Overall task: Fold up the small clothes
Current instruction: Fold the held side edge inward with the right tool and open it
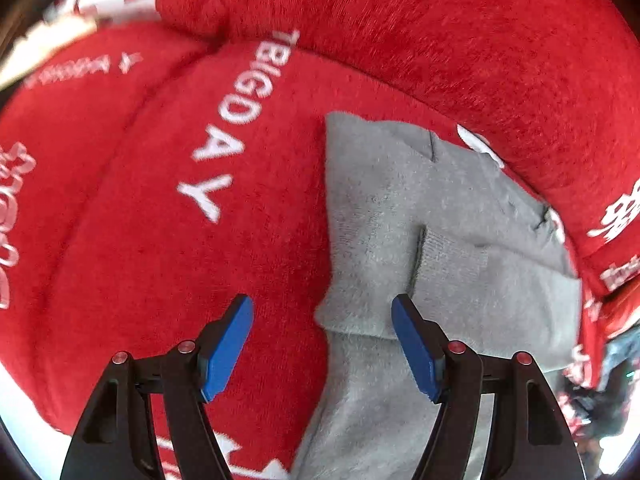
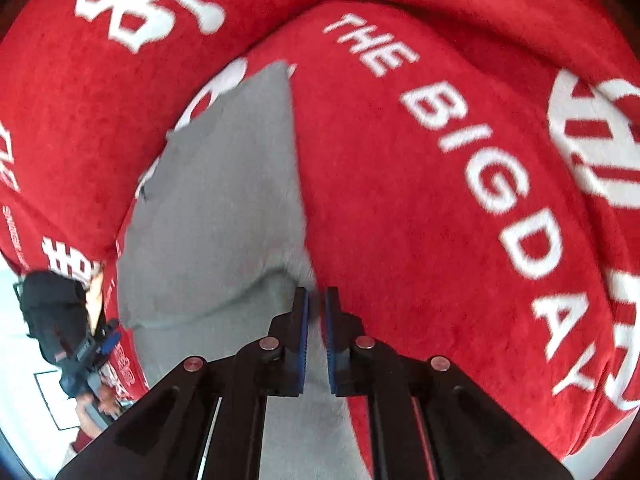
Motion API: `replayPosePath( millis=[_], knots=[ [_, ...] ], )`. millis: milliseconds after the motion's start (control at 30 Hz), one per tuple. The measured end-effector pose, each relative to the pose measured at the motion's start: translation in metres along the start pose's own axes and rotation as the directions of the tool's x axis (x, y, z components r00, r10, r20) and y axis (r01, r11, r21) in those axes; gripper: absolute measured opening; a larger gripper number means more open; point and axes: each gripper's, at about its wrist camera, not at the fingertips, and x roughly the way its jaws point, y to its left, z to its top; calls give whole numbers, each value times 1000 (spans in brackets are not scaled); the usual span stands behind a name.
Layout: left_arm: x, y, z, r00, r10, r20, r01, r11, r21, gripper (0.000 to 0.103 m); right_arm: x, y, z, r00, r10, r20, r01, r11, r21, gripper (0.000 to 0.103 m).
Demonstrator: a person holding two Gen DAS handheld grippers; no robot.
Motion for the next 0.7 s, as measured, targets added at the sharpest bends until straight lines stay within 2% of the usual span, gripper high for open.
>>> replayPosePath(
  millis=[67,100,133,167,200,267,333,433,467,500,533,567,600,700],
  knots=[
    [6,-5,1,999,-45,-12,45,999,3,72,2,0,-2,1000,0,17,0,1000,1,11],
    [9,-9,1,998,-55,-14,56,998,16,68,2,-2,-1,1000,7,20,-8,1000,13,11],
    [9,-15,1,998,-55,-9,55,998,33,57,3,-3,0,1000,16,21,-16,999,27,11],
    [10,-20,0,999,-43,-7,44,997,56,28,3,-3,0,1000,19,19,-20,999,32,11],
    [10,-24,0,1000,-20,-5,20,997,75,25,3,-3,1,1000,19,14,-19,999,29,11],
    [5,-23,-1,999,-24,33,21,996,83,19,1,-2,1,1000,6,7,-6,1000,14,11],
    [7,-15,-2,999,-18,33,16,997,75,19,2,2,2,1000,-18,0,18,1000,-8,11],
    [8,-4,-3,999,-34,37,33,999,42,23,3,3,1,1000,-24,0,24,1000,-19,11],
    [7,-4,-3,999,-19,45,17,999,36,29,4,2,2,1000,-19,1,19,1000,-14,11],
    [5,-3,-3,999,6,51,-8,999,34,47,4,2,1,1000,-14,3,14,1000,-8,11],
    [2,-5,-5,995,71,67,-73,997,36,58,3,1,1,1000,-11,4,11,1000,-4,11],
    [-1,-6,-7,987,137,85,-140,989,41,75,3,0,1,1000,-9,5,9,1000,-2,11],
    [-4,-8,-10,980,174,99,-179,983,49,77,3,0,1,1000,-10,6,10,1000,-2,11],
    [-9,-12,-17,980,183,80,-191,977,91,77,3,1,1,1000,-13,6,13,1000,-2,11]
  ],
)
